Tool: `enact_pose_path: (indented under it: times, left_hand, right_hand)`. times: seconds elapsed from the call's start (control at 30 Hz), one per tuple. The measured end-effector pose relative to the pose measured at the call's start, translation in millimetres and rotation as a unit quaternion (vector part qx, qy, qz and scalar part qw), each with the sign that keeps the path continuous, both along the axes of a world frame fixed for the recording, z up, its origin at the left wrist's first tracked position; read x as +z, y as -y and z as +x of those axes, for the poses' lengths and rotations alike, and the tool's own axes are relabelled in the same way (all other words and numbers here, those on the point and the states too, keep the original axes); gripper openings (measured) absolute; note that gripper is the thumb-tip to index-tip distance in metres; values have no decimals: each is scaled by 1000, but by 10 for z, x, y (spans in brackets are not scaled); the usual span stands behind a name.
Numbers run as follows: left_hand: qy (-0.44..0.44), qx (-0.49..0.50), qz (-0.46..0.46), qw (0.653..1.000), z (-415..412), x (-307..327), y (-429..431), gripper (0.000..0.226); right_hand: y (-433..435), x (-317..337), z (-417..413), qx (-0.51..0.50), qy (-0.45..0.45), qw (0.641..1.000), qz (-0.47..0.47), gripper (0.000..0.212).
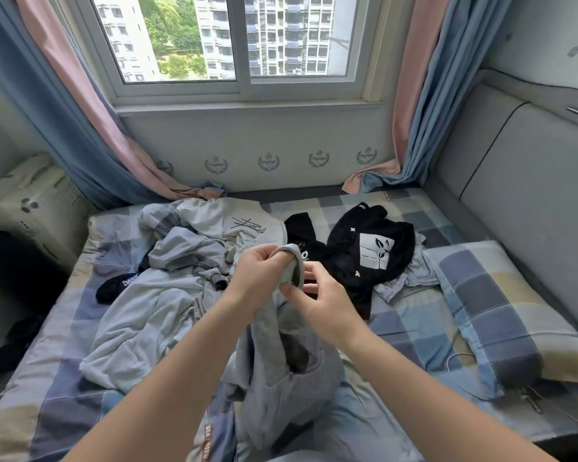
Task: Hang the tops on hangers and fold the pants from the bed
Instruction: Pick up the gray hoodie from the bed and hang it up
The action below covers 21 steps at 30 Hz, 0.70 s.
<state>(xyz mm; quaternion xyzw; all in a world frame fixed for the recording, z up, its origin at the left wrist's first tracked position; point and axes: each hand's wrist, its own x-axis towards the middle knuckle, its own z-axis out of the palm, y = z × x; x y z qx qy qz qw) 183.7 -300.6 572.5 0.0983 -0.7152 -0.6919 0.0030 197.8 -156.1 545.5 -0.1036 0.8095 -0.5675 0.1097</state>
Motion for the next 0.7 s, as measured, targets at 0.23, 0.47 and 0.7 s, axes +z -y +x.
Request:
enact_pose_path:
  times: [0.23,0.47,0.7]
  left_hand:
    - [-82,-34,-143,986,101,20,74,36]
    - [-98,23,-288,952,61,-154,290,25]
    - [-59,32,-453,889,155,-744,476,15]
  right_hand:
    - [94,-62,-81,-72,-62,988,125,15]
    - [-351,-371,-257,-137,17,965,223,23]
    - [-666,-313,-357,-210,14,975,73,31]
